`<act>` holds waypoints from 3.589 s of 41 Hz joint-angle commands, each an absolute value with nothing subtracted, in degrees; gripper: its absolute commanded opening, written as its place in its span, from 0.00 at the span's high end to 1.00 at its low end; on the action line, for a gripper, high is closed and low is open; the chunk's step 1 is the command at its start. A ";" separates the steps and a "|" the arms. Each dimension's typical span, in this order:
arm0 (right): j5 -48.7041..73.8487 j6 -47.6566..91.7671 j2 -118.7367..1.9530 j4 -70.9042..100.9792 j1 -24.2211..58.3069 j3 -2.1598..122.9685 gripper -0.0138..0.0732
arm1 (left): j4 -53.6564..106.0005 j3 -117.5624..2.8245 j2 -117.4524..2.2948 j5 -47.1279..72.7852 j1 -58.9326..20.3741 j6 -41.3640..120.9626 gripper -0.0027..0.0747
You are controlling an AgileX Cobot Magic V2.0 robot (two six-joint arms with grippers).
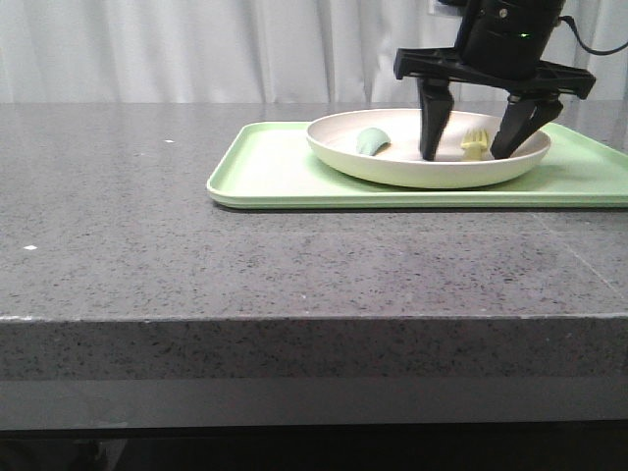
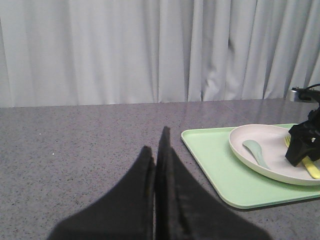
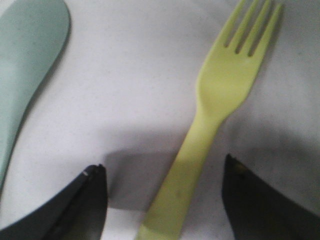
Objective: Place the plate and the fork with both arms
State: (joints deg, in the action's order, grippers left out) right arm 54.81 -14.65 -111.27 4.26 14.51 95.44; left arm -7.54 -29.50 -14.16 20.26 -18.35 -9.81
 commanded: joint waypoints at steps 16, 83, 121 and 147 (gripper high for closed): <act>54.23 -14.73 -108.76 4.85 14.43 96.93 0.88 | -7.73 -30.87 -14.69 15.56 -18.19 -10.50 0.99; 61.73 -8.34 -110.66 1.31 1.25 103.52 0.55 | -7.73 -30.87 -14.69 15.56 -18.19 -10.50 0.99; 57.00 -5.48 -88.79 1.31 1.95 99.43 0.97 | -7.73 -30.87 -14.69 15.56 -18.19 -10.50 0.99; 21.53 -3.06 -49.45 1.31 3.12 46.00 0.97 | -7.73 -30.87 -14.69 15.56 -18.19 -10.50 0.99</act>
